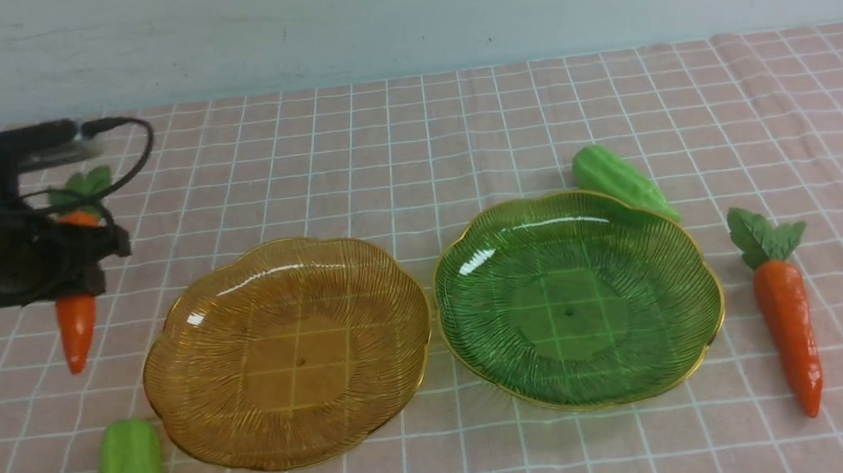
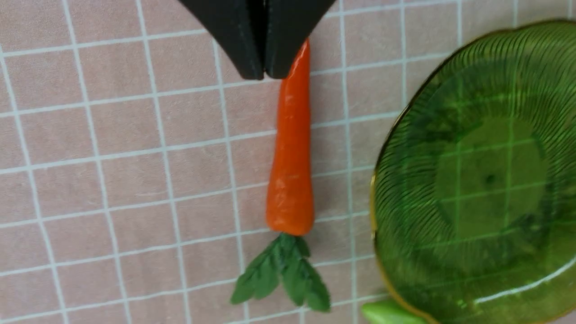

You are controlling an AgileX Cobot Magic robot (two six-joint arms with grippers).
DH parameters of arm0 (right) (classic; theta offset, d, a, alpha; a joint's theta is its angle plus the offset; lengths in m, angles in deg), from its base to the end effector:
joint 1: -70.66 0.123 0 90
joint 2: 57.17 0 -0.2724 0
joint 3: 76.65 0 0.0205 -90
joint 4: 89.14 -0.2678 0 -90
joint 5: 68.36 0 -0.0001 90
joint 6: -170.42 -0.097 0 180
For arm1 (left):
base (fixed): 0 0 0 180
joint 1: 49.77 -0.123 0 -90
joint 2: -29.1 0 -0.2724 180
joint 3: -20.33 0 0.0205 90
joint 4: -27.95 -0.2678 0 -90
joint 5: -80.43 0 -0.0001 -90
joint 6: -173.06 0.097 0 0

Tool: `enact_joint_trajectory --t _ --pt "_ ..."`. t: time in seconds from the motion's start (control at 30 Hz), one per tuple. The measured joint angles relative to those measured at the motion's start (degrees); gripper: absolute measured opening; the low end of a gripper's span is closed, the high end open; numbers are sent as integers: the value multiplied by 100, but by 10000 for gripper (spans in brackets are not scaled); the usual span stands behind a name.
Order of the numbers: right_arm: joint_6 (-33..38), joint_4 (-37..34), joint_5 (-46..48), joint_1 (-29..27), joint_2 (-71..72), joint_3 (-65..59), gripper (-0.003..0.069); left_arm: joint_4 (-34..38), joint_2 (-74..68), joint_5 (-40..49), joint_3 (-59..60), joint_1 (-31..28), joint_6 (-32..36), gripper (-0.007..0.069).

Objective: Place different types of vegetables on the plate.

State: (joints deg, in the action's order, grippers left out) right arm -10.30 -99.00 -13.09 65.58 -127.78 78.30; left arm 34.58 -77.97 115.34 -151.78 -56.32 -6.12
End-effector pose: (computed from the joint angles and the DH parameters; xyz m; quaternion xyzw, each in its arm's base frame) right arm 0.2256 -0.0063 0.2903 0.0784 0.9617 0.0711 0.2529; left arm 0.3784 0.0370 0.2054 -0.0853 0.9610 -0.0275 0.2618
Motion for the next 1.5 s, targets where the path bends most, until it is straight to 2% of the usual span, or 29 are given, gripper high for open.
enact_joint_trajectory --t 0.07,0.2,0.23,0.3,0.4,0.43,0.47,0.5,0.53,0.57,0.67,0.77,0.83,0.9,0.93,1.0,1.07,1.1,1.2,1.27,1.33,1.47,1.5 --pt "0 -91 -116 -207 -414 163 -11 27 148 68 -143 375 92 190" --pt "72 -325 -397 -141 -1163 268 9 50 187 31 -303 1165 153 189" --pt "72 -334 -397 -130 -1163 274 9 50 179 31 -303 1198 153 189" --pt "170 -386 -656 73 -1667 280 57 42 64 -44 -303 1510 155 189" --pt "228 -312 -1075 544 -2502 322 183 42 -184 -92 -303 1785 155 198" --pt "228 -312 -1075 544 -2502 322 183 42 -199 -92 -303 1795 155 200" --pt "235 -152 -1270 682 -2838 355 265 42 -342 -92 -303 1850 150 223" --pt "235 -152 -1289 694 -2872 363 265 42 -355 -92 -303 1850 150 225" --pt "235 -76 -1352 734 -3036 380 304 38 -397 -92 -303 1862 146 238" --pt "182 -13 -1413 761 -3241 413 363 38 -477 -92 -303 1862 146 279" --pt "140 67 -1435 761 -3578 452 441 38 -509 -92 -303 1862 139 380" --pt "133 85 -1505 761 -3835 463 476 38 -509 -92 -303 1862 127 486" --pt "133 100 -1546 761 -3999 463 482 38 -509 -42 -330 1862 54 530" --pt "145 119 -1597 761 -4170 463 468 38 -501 150 -421 1862 -37 529" --pt "165 134 -1599 761 -4194 480 450 38 -486 259 -483 1862 -81 516" --pt "297 158 -1616 761 -4239 557 371 -3 -362 658 -716 1862 -133 418" --pt "412 207 -1416 742 -4274 676 230 -103 -206 959 -882 1862 -147 307" --pt "412 212 -1226 709 -4274 764 217 -207 -108 1149 -957 1862 -153 224" --pt "308 240 -777 564 -4054 1061 236 -619 366 1570 -1008 1862 -189 52" --pt "229 250 -542 503 -3735 1287 236 -957 790 1770 -926 1862 -362 10" --pt "188 15 -461 558 -3173 1558 236 -1139 1120 1848 -761 1862 -530 1" --pt "596 -933 -628 1182 -2657 1792 236 -1361 1888 1858 -33 1862 -871 -3" --pt "824 -1306 -709 1527 -2652 1820 236 -1365 2122 1858 242 1862 -967 -3"
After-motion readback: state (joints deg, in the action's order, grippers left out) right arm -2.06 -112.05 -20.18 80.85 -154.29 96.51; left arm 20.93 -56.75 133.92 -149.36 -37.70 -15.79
